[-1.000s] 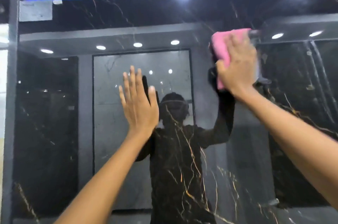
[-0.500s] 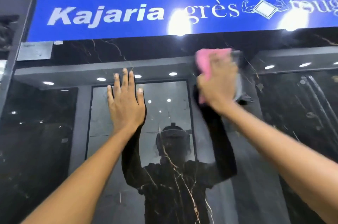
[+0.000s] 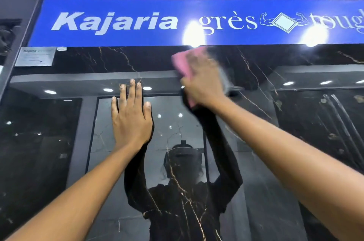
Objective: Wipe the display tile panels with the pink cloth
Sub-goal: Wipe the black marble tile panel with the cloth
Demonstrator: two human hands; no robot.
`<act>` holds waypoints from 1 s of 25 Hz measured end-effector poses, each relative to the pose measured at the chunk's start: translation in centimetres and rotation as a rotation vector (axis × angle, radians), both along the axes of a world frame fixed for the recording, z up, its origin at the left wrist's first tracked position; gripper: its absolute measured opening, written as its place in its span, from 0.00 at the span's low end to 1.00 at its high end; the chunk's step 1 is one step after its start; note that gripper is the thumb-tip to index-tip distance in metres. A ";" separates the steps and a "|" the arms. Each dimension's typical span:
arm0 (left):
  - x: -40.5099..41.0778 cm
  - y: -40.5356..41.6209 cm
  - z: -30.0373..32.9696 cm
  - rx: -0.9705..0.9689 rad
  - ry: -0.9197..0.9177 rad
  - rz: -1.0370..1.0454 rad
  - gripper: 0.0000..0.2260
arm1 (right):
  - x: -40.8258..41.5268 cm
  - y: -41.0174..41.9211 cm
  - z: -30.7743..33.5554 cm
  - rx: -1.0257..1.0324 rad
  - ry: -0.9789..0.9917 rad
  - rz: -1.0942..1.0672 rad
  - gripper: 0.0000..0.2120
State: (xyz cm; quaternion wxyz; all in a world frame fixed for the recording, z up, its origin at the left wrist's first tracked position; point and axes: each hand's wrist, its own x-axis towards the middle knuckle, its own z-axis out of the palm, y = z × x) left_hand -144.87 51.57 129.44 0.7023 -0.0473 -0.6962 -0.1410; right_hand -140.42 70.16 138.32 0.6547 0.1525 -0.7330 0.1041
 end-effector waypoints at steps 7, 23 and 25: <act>0.3 0.4 0.0 0.002 0.001 -0.011 0.27 | 0.4 10.7 3.5 -0.582 0.073 -0.006 0.27; 0.6 0.4 0.2 0.018 -0.034 -0.037 0.25 | -0.9 3.5 -3.5 0.112 0.074 -0.011 0.33; 0.8 0.5 -0.1 0.025 -0.066 -0.035 0.26 | -1.3 3.4 -6.9 0.661 0.051 -0.055 0.34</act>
